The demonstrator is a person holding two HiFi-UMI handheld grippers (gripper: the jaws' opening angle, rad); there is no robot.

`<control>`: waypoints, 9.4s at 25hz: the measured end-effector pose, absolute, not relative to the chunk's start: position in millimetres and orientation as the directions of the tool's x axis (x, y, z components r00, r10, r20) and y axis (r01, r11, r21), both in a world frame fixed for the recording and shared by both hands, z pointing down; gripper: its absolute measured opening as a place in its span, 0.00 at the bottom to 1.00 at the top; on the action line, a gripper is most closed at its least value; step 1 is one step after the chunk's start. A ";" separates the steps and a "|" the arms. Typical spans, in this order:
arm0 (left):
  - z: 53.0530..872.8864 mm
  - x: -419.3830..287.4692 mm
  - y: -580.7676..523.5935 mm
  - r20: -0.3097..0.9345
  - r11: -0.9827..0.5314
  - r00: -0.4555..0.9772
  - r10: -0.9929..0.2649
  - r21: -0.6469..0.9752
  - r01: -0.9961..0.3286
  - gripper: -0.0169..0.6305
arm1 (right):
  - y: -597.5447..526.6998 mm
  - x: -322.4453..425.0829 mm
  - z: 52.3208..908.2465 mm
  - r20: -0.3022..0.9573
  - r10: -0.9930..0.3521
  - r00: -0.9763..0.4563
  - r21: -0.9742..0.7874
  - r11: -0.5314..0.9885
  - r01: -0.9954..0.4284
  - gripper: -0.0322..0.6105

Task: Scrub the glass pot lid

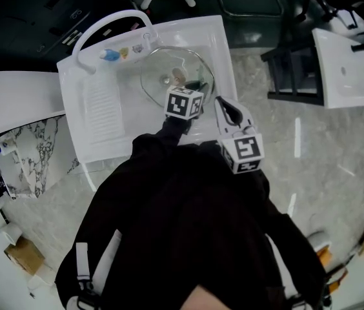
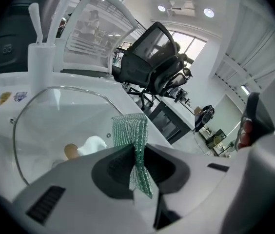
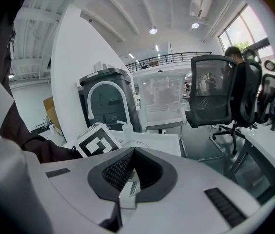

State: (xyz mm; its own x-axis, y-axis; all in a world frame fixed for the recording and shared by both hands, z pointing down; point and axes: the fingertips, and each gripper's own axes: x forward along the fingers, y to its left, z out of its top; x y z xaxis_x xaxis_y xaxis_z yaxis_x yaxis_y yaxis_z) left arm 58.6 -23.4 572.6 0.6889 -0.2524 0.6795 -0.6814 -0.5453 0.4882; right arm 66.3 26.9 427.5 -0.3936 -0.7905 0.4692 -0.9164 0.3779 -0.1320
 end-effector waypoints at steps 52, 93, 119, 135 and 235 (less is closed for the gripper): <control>662.0 -156.6 -57.9 0.832 -0.308 0.372 -0.411 0.257 -0.916 0.12 | 24.4 -12.1 449.4 0.581 -0.660 -0.476 -0.095 0.526 -0.845 0.05; 680.1 -94.7 -57.3 0.857 -0.339 0.393 -0.332 0.281 -0.898 0.12 | 18.4 61.5 449.0 0.593 -0.658 -0.463 -0.097 0.513 -0.853 0.05; 669.2 -56.7 -52.8 0.844 -0.396 0.440 -0.306 0.307 -0.865 0.12 | 27.4 76.7 444.4 0.578 -0.681 -0.450 -0.099 0.489 -0.867 0.05; 661.7 -28.0 -45.0 0.840 -0.424 0.462 -0.284 0.322 -0.846 0.12 | 25.2 87.8 439.2 0.566 -0.696 -0.442 -0.101 0.473 -0.875 0.05; 618.9 -104.9 -30.1 0.823 -0.478 0.426 -0.375 0.222 -0.850 0.12 | 28.0 67.3 425.5 0.528 -0.709 -0.467 -0.086 0.503 -0.860 0.05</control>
